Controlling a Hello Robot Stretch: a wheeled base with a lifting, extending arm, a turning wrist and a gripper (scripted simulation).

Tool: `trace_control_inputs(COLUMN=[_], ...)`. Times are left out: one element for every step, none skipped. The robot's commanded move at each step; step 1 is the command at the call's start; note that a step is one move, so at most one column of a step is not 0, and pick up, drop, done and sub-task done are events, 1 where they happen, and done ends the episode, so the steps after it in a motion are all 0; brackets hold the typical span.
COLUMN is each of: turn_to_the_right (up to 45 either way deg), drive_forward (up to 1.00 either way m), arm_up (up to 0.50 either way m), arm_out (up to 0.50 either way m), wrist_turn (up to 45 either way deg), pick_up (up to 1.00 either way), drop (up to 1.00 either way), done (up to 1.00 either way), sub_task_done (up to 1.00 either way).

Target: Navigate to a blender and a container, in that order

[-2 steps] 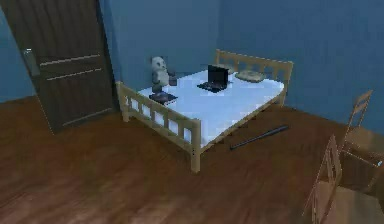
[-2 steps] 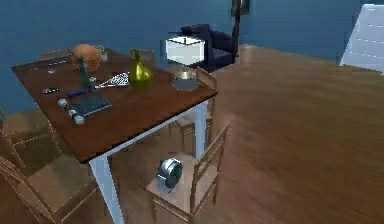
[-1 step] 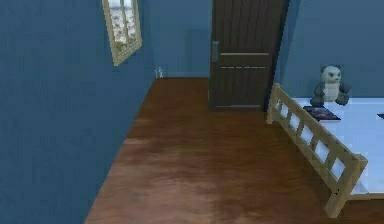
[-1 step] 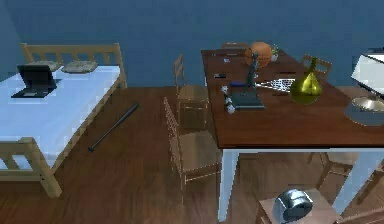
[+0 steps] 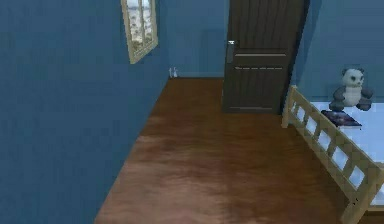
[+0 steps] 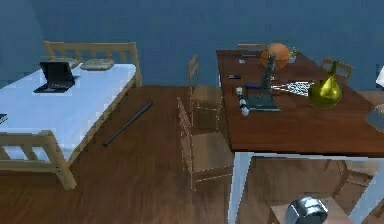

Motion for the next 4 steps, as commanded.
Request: trace_control_inputs(turn_to_the_right=[0.0, 0.0, 0.0, 3.0], drive_forward=[1.0, 1.0, 0.55, 0.0], arm_up=[0.0, 0.0, 0.0, 0.0], arm_out=[0.0, 0.0, 0.0, 0.0], wrist_turn=[0.0, 0.0, 0.0, 0.0], pick_up=[0.0, 0.0, 0.0, 0.0], drop=[0.0, 0.0, 0.0, 0.0], done=[0.0, 0.0, 0.0, 0.0], sub_task_done=[0.0, 0.0, 0.0, 0.0])
